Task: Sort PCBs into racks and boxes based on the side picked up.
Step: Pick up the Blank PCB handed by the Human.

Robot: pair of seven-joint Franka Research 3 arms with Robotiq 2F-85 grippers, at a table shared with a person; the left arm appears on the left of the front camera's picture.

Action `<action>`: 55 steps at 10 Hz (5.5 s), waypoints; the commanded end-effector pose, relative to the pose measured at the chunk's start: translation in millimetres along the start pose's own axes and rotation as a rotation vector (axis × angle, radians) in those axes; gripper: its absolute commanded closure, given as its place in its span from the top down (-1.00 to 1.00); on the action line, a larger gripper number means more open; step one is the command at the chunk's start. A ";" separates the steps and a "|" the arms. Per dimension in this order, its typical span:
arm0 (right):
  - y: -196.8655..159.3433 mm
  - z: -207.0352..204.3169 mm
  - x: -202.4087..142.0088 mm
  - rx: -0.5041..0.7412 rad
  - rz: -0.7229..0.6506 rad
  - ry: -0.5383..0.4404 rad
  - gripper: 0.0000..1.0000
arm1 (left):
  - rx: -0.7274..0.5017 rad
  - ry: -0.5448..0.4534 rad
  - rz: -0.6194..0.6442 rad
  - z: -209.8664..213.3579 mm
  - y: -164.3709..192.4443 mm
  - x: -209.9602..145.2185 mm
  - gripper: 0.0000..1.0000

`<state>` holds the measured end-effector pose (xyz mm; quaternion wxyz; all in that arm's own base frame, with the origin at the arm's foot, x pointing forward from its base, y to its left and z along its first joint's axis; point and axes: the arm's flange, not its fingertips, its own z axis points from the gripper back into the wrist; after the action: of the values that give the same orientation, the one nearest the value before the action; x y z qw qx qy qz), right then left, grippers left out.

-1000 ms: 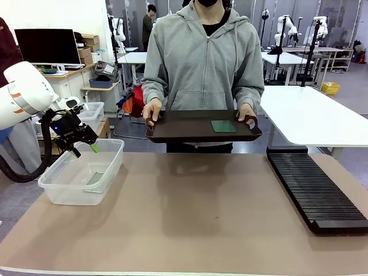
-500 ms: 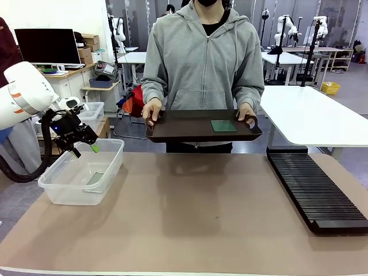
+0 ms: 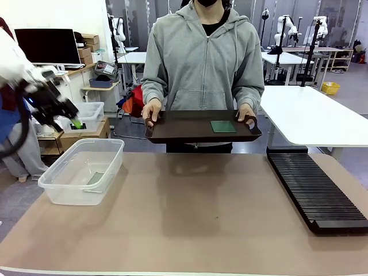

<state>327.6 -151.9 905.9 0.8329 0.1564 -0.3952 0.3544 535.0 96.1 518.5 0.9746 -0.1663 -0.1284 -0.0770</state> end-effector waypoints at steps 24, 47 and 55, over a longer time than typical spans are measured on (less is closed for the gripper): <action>2.9 -1.1 -1.4 0.018 0.004 -0.007 1.00 | 0.025 -0.304 -0.373 316.1 -106.4 -46.9 0.84; 2.9 -1.1 -1.4 0.018 0.004 -0.007 1.00 | 0.013 -0.388 -0.429 353.6 -120.3 -28.7 0.84; 2.9 -1.1 -1.4 0.018 0.004 -0.007 1.00 | 0.013 -0.388 -0.429 353.6 -120.3 -28.7 0.84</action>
<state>327.8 -151.9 906.0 0.8330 0.1562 -0.3951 0.3543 407.5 108.4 871.9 0.8917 -0.1466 -0.3494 -0.2474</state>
